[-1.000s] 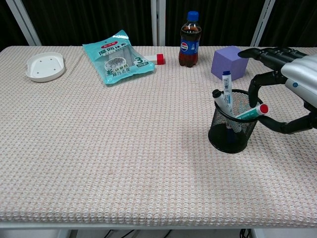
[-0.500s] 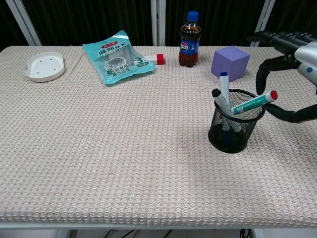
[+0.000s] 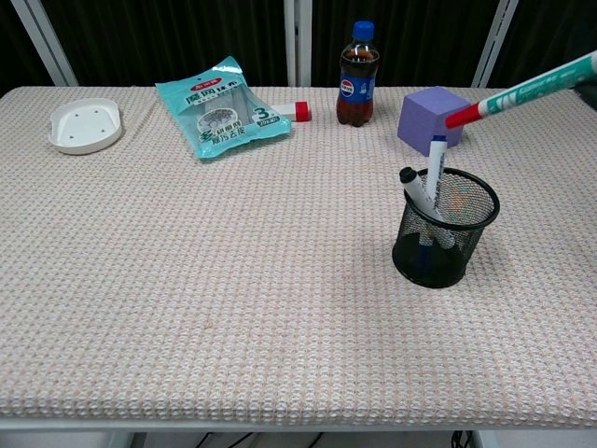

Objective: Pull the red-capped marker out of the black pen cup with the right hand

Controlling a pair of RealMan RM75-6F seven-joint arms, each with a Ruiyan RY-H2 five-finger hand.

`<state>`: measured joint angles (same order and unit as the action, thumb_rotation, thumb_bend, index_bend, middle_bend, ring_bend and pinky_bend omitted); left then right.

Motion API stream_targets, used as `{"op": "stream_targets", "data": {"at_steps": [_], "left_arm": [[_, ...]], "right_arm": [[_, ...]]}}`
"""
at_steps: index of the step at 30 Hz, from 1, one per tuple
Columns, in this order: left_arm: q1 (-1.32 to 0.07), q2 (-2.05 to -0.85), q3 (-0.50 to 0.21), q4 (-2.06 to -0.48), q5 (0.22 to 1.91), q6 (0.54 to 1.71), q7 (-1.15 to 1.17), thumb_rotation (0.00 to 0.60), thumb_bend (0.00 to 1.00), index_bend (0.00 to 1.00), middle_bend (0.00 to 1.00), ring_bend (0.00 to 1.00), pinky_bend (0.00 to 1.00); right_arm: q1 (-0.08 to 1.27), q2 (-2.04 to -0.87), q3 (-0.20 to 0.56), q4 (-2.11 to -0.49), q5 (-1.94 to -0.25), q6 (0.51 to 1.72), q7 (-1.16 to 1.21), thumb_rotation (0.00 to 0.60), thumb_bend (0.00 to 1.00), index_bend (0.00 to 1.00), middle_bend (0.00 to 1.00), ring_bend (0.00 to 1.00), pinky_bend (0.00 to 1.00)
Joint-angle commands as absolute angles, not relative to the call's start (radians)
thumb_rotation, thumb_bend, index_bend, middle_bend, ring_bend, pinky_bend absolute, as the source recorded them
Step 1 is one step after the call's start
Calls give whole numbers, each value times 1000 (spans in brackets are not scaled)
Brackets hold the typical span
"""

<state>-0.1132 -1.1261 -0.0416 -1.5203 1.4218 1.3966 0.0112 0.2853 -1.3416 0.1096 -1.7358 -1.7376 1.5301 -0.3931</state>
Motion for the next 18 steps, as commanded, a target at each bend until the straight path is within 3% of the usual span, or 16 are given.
{"op": "stream_targets", "data": {"at_steps": [1, 9, 18], "left_arm": [[-114, -1125, -42, -1521, 1420, 1395, 12, 600, 116, 123, 115, 0, 71], [-120, -1131, -41, -1519, 1419, 1382, 20, 600, 115, 123, 114, 0, 71], [-124, -1122, -44, -1534, 1408, 1376, 41, 600, 116, 123, 114, 0, 71]], "right_arm": [[271, -1332, 141, -1709, -1696, 1556, -386, 600, 325, 644, 69, 0, 0], [275, -1390, 166, -1495, -1555, 1489, -355, 600, 327, 658, 73, 0, 0], [300, -1490, 155, -1271, -1522, 1442, -271, 600, 327, 664, 73, 0, 0]]}}
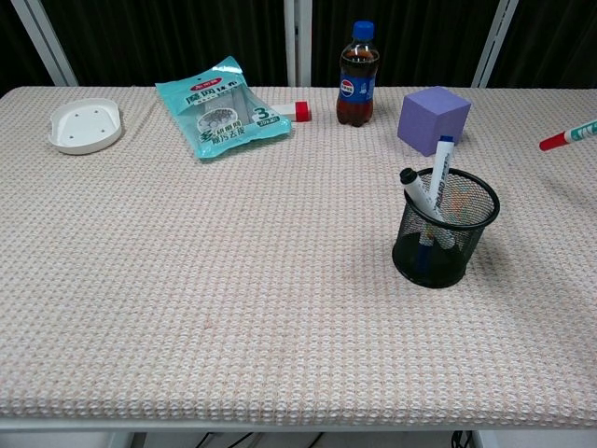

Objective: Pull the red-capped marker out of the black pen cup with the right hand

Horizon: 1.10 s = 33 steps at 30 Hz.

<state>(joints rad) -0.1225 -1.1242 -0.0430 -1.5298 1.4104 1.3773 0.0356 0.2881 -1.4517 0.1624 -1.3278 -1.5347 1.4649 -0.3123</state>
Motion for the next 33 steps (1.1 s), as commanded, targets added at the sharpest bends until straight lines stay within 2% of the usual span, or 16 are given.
{"op": "stream_targets", "data": {"at_steps": [1, 6, 8, 9, 11, 13, 16, 20, 27, 33], "left_arm": [[-124, -1121, -45, -1536, 1407, 1375, 44, 600, 116, 123, 114, 0, 71], [-128, -1122, -45, -1543, 1406, 1372, 57, 600, 116, 123, 114, 0, 71], [-128, -1123, -44, -1543, 1405, 1369, 58, 600, 116, 123, 114, 0, 71], [-129, -1123, -43, -1543, 1406, 1367, 59, 600, 116, 123, 115, 0, 71], [-128, -1120, -42, -1544, 1408, 1369, 61, 600, 116, 123, 115, 0, 71], [-127, -1117, -42, -1547, 1410, 1373, 60, 600, 116, 123, 114, 0, 71], [-124, -1114, -40, -1550, 1413, 1378, 56, 600, 116, 123, 114, 0, 71], [-123, -1116, -38, -1547, 1417, 1379, 48, 600, 116, 123, 114, 0, 71], [-120, -1122, -40, -1529, 1443, 1408, 20, 600, 118, 131, 116, 0, 73], [-118, -1119, -41, -1518, 1448, 1416, 31, 600, 119, 132, 118, 0, 75]], "right_arm": [[303, -1497, 152, -1260, -1525, 1440, -263, 600, 327, 662, 74, 0, 0], [310, -1521, 129, -1231, -1528, 1413, -225, 600, 325, 632, 76, 0, 0], [312, -1523, 119, -1237, -1522, 1391, -214, 600, 302, 516, 65, 0, 0], [314, -1516, 109, -1251, -1516, 1367, -202, 600, 297, 496, 61, 0, 0], [317, -1494, 96, -1287, -1505, 1328, -184, 600, 213, 172, 18, 0, 0], [322, -1456, 81, -1340, -1496, 1283, -163, 600, 131, 6, 0, 0, 0], [323, -1405, 65, -1410, -1489, 1243, -91, 600, 36, 0, 0, 0, 0], [302, -1363, 51, -1449, -1494, 1266, -82, 600, 26, 0, 0, 0, 0], [204, -1321, 68, -1418, -1522, 1484, -151, 600, 38, 0, 0, 0, 0], [125, -1292, 90, -1454, -1450, 1571, -246, 600, 39, 0, 0, 0, 0]]}}
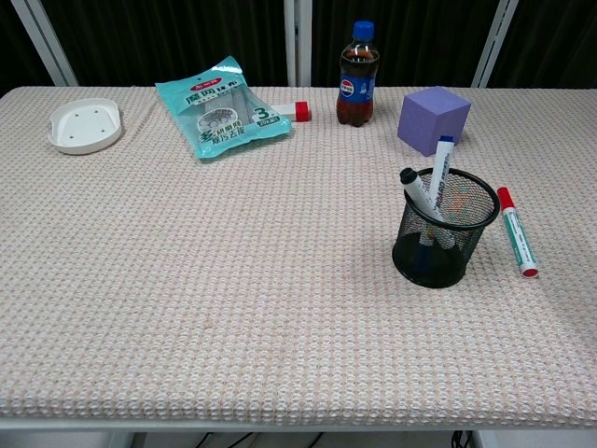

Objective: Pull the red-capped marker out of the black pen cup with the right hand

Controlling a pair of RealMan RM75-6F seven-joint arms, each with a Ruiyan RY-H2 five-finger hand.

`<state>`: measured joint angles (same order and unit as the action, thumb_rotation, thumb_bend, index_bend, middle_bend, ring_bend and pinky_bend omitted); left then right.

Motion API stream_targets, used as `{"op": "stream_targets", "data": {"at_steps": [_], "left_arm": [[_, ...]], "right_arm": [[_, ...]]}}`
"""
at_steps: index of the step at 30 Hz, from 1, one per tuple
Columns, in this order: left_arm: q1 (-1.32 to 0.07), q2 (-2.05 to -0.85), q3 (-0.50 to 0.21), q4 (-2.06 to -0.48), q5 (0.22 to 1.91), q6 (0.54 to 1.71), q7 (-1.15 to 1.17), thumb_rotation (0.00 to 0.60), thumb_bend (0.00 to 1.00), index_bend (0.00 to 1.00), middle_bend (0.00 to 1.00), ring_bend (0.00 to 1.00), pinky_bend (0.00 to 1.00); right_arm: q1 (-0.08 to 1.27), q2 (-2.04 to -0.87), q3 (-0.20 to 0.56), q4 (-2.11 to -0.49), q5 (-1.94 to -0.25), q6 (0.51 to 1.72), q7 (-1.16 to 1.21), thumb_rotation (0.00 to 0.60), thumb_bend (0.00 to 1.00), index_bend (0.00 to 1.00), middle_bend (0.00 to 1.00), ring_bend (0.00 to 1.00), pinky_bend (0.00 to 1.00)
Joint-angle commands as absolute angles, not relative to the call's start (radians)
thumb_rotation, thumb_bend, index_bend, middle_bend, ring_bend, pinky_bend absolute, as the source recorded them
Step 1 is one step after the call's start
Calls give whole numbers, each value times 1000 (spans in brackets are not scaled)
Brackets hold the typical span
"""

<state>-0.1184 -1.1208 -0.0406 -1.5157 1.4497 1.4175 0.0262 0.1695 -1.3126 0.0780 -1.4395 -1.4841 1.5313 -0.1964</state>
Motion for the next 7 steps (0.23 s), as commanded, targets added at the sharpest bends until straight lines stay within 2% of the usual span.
{"op": "stream_targets", "data": {"at_steps": [1, 7], "left_arm": [[-117, -1119, -41, -1519, 1448, 1418, 32, 600, 119, 132, 117, 0, 75], [-109, -1125, -44, -1516, 1448, 1437, 32, 600, 118, 132, 110, 0, 76]], "right_arm": [[116, -1288, 90, -1460, -1441, 1578, -254, 600, 38, 0, 0, 0, 0], [90, -1271, 96, -1484, -1400, 1571, -261, 600, 39, 0, 0, 0, 0]]}}
